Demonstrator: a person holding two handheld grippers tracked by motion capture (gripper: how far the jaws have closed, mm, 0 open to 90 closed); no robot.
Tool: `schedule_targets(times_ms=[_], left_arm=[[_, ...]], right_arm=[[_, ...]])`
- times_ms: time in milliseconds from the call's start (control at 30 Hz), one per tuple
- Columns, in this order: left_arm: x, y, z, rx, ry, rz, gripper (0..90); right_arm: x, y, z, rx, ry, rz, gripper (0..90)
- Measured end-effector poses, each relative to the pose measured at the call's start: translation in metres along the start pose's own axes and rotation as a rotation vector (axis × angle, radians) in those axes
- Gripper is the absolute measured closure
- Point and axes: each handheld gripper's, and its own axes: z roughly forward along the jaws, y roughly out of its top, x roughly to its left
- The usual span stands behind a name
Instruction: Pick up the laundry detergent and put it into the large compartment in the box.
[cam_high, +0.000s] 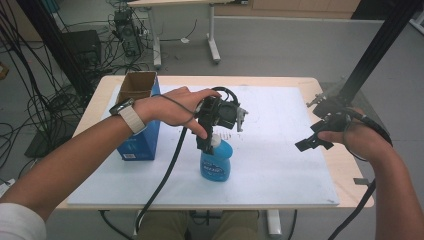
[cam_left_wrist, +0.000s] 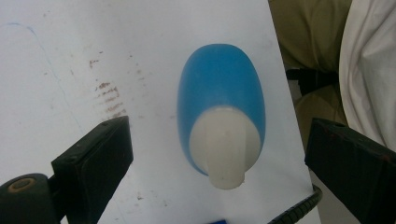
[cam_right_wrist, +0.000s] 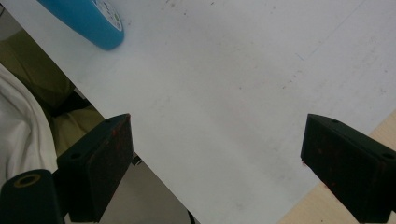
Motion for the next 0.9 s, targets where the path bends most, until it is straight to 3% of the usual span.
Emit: schedule_targets(times_ms=[900], left_arm=[[0.002,0.001,0.02,0.004,-0.006,0.006,8.4]], right_arm=[[0.0,0.0,0.002,0.002,0.003,0.001,9.3]])
